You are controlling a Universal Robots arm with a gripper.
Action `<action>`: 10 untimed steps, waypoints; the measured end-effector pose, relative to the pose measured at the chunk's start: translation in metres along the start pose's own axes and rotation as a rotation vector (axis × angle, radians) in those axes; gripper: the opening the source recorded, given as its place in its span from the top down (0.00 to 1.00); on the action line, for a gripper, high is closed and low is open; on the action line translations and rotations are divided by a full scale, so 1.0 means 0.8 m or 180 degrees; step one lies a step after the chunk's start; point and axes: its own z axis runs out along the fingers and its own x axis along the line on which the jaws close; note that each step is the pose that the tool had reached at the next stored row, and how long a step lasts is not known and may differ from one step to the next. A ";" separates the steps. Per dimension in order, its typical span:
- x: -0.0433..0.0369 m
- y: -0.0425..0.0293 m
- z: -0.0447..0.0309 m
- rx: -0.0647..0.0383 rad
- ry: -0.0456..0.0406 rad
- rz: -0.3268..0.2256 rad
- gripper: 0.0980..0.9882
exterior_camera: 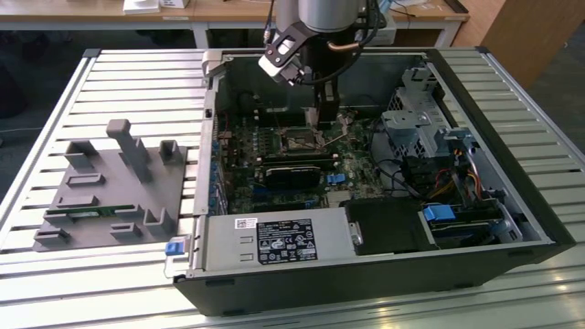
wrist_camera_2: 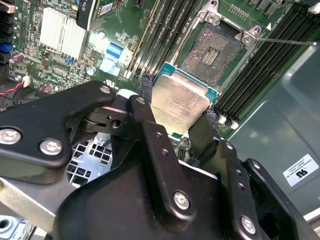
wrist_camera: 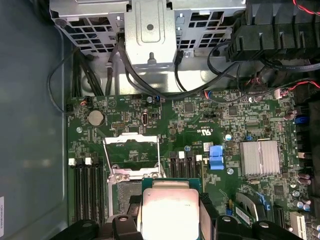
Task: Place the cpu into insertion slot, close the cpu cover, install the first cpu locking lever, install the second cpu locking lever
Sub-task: 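Place the cpu into insertion slot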
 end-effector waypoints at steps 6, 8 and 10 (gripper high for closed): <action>0.000 -0.0001 0.0018 0.0000 0.0000 0.0000 0.50; 0.000 -0.0002 0.0024 0.0000 0.0000 0.0000 0.50; 0.000 -0.0002 0.0030 0.0000 0.0000 0.0000 0.50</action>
